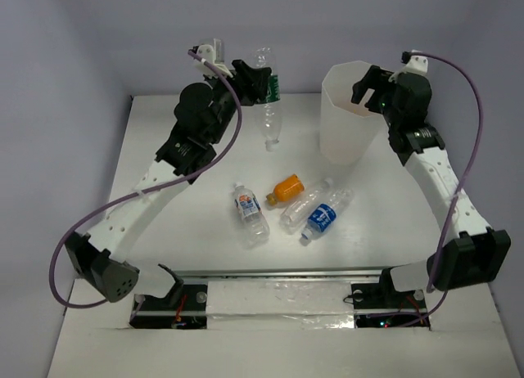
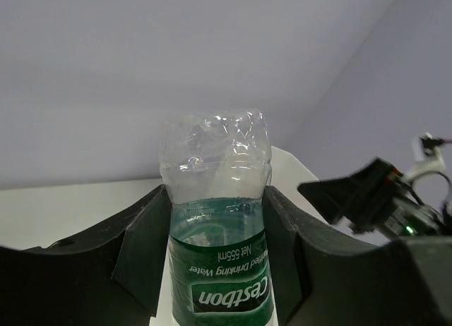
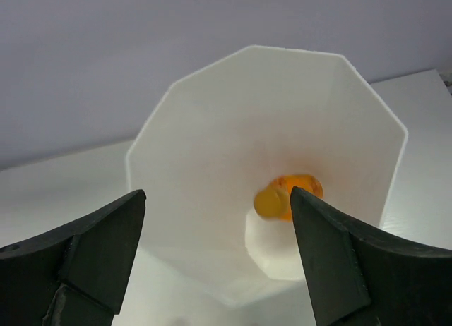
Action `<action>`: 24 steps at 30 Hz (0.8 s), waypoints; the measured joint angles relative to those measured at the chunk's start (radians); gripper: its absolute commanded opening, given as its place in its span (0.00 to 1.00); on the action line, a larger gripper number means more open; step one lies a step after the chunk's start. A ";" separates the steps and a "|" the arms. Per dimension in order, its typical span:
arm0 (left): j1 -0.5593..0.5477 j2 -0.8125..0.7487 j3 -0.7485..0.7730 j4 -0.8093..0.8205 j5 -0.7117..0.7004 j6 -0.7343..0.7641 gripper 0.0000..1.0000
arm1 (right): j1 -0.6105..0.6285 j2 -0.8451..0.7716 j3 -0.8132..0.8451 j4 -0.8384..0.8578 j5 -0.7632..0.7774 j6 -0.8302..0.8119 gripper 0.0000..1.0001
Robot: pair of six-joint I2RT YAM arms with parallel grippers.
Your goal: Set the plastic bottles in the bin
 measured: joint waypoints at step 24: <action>-0.171 0.829 0.815 0.454 -0.256 0.085 0.35 | 0.000 -0.810 -0.639 0.233 -0.115 0.271 0.79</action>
